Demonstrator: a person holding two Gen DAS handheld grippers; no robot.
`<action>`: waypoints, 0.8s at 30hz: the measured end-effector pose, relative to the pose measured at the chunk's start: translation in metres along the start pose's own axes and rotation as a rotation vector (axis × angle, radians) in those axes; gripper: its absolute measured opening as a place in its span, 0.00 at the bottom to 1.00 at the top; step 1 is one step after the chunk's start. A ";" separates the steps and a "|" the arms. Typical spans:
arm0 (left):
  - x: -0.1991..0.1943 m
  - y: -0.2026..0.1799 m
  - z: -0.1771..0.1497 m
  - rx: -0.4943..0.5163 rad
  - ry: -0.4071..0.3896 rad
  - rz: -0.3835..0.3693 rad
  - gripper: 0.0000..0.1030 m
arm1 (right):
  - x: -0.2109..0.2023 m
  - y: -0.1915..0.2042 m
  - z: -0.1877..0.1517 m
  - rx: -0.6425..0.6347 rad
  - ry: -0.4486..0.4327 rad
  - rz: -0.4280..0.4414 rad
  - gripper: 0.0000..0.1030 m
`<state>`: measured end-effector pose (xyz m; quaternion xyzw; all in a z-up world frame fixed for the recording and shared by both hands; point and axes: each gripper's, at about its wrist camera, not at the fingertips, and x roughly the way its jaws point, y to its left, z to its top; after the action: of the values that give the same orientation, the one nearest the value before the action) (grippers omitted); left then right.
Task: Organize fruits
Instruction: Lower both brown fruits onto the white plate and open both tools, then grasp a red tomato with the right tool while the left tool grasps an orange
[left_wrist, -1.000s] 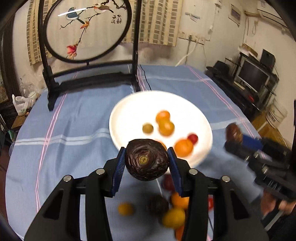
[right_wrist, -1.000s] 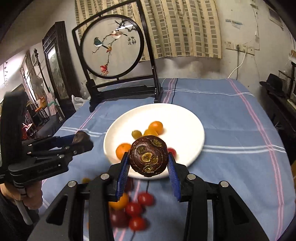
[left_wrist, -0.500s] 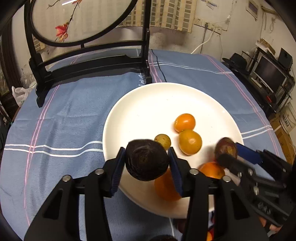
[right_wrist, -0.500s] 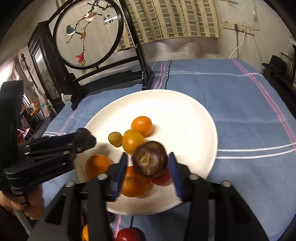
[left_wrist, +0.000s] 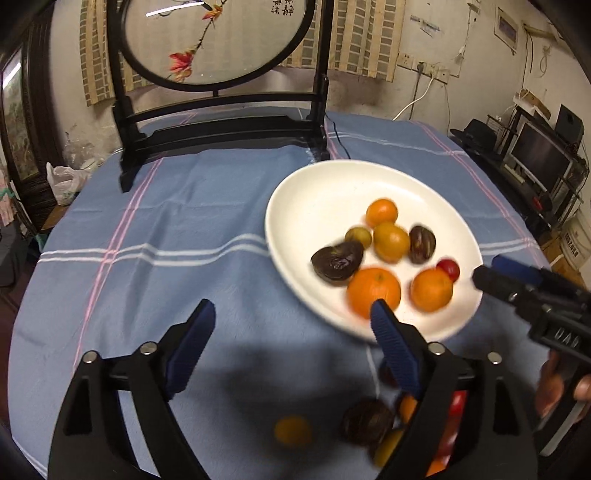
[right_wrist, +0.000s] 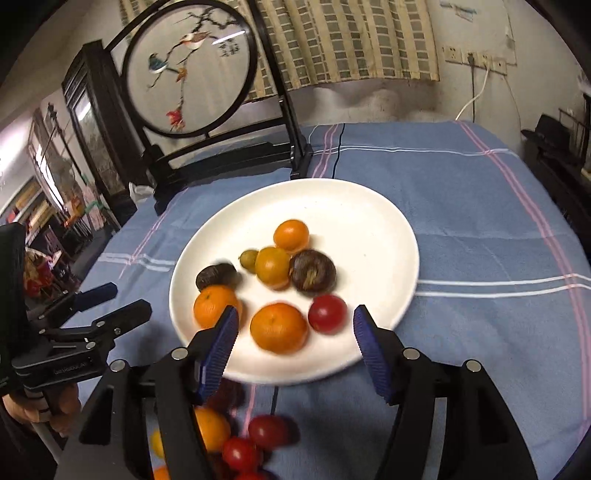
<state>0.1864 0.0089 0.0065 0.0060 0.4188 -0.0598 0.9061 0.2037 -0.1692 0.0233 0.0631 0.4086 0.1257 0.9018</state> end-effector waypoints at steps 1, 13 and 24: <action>-0.003 0.001 -0.005 -0.004 -0.001 0.004 0.88 | -0.004 0.002 -0.004 -0.015 0.002 -0.008 0.63; -0.035 0.012 -0.068 -0.046 0.005 -0.007 0.89 | -0.051 0.020 -0.083 -0.172 0.063 -0.055 0.63; -0.057 0.010 -0.098 -0.066 0.021 -0.055 0.90 | -0.030 0.045 -0.125 -0.327 0.208 -0.122 0.62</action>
<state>0.0763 0.0303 -0.0145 -0.0347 0.4300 -0.0706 0.8994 0.0830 -0.1329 -0.0274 -0.1224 0.4766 0.1416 0.8589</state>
